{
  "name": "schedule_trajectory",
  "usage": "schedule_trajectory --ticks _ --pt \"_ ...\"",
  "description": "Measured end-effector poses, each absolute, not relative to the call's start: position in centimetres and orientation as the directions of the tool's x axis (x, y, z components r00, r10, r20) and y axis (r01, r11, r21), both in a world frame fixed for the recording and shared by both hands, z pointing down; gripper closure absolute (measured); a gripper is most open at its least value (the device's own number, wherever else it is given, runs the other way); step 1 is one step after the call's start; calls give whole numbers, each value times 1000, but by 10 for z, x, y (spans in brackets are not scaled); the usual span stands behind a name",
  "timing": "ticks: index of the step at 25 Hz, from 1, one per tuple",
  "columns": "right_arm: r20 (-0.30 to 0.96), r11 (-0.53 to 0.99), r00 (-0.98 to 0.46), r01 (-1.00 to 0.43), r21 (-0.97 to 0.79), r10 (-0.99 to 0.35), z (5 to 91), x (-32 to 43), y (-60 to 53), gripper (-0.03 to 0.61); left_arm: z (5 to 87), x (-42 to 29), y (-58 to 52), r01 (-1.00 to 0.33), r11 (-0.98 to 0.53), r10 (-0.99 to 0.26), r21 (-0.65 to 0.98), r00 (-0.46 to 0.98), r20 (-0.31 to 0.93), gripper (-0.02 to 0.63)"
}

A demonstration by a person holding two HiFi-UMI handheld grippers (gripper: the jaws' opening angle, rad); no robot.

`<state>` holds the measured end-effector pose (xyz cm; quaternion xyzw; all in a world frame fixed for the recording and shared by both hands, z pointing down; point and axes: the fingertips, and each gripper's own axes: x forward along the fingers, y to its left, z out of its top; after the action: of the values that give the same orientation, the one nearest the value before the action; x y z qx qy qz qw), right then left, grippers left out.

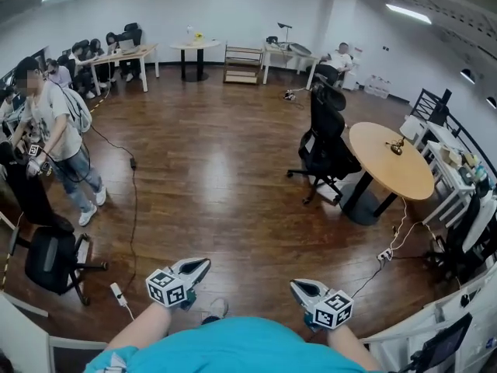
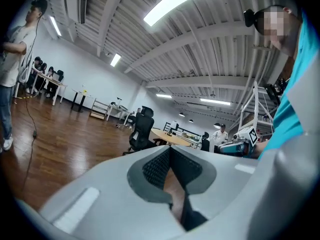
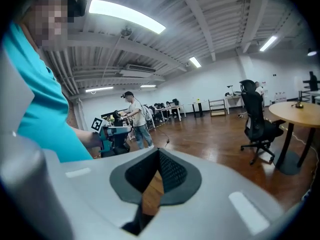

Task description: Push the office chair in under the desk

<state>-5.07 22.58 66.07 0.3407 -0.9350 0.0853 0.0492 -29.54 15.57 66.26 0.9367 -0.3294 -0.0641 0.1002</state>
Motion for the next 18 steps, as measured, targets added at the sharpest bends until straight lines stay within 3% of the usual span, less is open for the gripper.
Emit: schedule_trajectory --ticks 4,8,18 --pt "163 746 -766 -643 -175 -622 681 -28 263 578 674 -255 203 -571 -790 -589 224 808 -19 508" --pt "146 747 -771 -637 -191 -620 677 -27 290 578 664 -260 239 -584 -784 -600 211 800 -16 508" --pt "92 778 -799 -601 -182 -595 642 -151 339 578 642 -389 324 -625 -758 -645 186 761 -67 508"
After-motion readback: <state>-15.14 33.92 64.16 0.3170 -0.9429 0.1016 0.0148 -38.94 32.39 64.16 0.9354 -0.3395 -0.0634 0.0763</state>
